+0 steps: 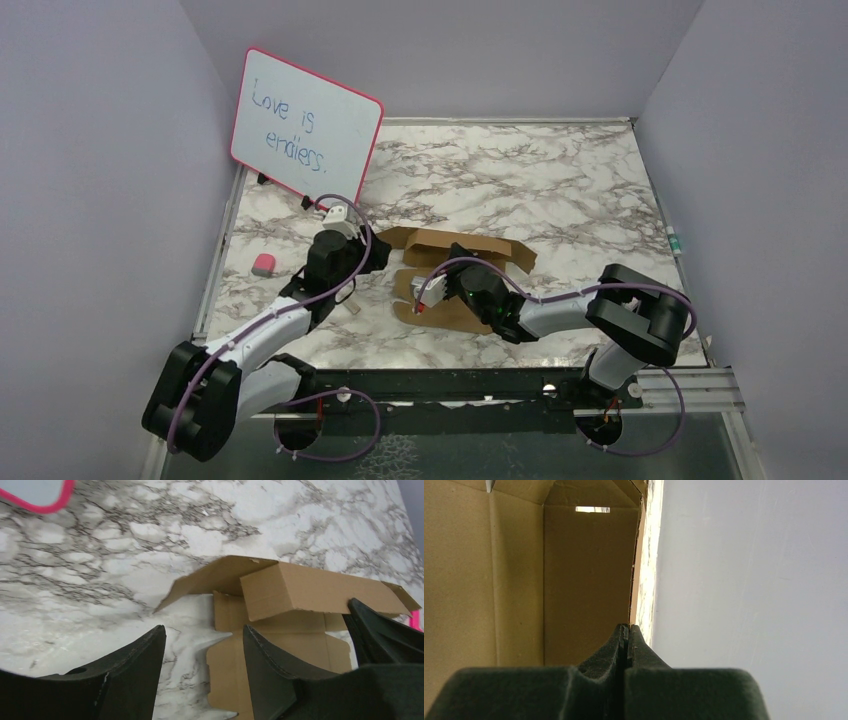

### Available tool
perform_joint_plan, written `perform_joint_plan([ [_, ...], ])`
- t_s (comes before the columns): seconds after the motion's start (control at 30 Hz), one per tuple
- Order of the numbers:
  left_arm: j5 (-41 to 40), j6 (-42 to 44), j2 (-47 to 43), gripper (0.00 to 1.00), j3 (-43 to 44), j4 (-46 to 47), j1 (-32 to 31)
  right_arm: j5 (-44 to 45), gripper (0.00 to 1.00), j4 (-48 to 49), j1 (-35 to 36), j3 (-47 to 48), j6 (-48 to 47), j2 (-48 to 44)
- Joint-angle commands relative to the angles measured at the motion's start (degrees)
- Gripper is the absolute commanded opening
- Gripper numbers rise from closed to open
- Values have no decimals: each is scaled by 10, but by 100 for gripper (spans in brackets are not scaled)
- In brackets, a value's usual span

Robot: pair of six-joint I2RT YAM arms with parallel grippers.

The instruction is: Fold the paper box

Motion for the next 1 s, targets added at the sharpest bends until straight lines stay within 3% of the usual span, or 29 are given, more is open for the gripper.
perform_joint_plan([
  [0.0, 40, -43, 39, 59, -1, 46, -33, 2, 1, -25, 5, -4, 20, -10],
  [0.57, 35, -64, 240, 53, 60, 125, -62, -11, 1, -69, 5, 8, 44, -18],
  [0.97, 87, -65, 239, 34, 50, 182, -73, -13, 1, -77, 6, 7, 54, -31],
])
